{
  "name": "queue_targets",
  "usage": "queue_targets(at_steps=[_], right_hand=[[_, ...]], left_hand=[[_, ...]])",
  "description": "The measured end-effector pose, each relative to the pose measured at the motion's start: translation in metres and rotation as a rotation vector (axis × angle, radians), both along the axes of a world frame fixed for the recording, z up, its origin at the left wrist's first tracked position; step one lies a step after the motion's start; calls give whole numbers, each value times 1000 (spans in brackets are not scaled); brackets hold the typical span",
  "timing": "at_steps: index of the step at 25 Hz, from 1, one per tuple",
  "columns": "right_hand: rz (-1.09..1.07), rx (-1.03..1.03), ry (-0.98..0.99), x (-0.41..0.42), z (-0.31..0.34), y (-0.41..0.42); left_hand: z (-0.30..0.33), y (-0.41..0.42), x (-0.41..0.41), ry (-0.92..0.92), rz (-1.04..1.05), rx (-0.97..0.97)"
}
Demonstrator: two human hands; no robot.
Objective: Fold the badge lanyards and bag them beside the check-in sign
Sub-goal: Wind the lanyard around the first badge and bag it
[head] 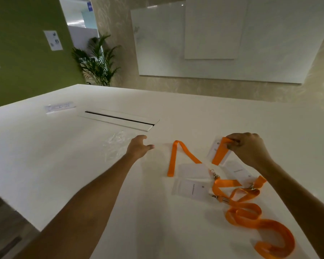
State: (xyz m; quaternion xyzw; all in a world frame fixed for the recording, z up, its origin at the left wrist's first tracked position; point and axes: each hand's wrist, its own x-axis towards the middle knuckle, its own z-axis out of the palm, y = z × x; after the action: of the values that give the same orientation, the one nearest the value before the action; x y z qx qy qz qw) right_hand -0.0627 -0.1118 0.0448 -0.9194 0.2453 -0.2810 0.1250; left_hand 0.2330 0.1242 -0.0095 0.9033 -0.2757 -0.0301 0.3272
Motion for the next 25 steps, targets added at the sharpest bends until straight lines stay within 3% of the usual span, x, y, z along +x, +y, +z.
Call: queue_targets(at_steps=[9, 17, 20, 25], right_hand=[[78, 29, -22, 43, -11, 4], [140, 39, -40, 75, -18, 8], [128, 78, -7, 81, -20, 10], [155, 105, -43, 81, -20, 15]], left_hand=[[-18, 25, 37, -158, 50, 230], [-38, 14, 48, -160, -40, 482], [-44, 13, 49, -189, -74, 430], [-37, 11, 40, -205, -107, 162]])
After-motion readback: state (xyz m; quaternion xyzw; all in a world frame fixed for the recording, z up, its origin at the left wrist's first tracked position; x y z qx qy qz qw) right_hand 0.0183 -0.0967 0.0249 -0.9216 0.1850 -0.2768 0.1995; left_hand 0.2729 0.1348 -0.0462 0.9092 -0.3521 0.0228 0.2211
